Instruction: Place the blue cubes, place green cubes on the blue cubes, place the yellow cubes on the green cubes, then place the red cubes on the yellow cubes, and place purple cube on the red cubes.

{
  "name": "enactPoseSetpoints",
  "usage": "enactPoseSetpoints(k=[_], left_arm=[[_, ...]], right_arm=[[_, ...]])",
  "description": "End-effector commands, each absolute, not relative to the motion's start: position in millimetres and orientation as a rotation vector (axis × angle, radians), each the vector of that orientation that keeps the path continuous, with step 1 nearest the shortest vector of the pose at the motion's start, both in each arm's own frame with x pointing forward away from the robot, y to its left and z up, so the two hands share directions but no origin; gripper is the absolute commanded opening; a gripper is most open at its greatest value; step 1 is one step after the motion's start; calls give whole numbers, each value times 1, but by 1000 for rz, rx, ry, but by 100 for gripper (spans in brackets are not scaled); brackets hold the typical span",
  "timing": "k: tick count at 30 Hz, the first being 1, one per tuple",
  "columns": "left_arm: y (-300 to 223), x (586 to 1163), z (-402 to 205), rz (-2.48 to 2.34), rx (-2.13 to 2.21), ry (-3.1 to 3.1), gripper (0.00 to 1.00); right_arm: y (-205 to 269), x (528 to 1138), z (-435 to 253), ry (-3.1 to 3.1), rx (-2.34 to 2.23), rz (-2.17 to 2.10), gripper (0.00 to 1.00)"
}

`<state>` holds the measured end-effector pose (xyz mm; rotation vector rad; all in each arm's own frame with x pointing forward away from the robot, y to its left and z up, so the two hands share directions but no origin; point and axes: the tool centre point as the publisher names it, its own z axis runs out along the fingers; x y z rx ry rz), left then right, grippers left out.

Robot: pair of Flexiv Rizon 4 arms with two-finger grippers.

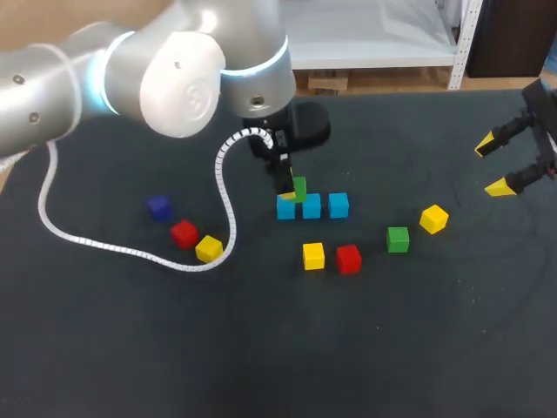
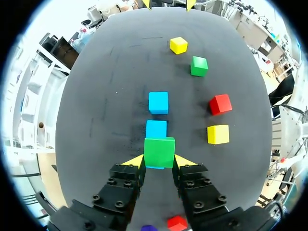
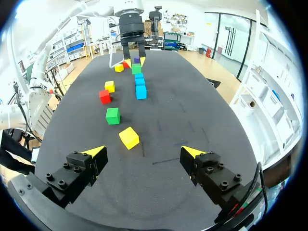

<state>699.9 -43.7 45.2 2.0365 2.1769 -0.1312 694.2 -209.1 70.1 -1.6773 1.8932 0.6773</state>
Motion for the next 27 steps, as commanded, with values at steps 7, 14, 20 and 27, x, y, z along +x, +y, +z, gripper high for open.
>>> enactPoseSetpoints(k=[7,14,20,27], left_arm=[[-49,707,42,-119,2057,2183,0],[-49,708,39,-110,2062,2191,0],[-48,709,37,-108,2061,2200,0],[-47,709,36,-108,2061,2205,0]], right_arm=[[-209,694,70,1892,-1677,678,100],[-209,694,70,1892,-1677,678,100],[-209,694,70,1892,-1677,678,100],[-209,694,70,1892,-1677,678,100]])
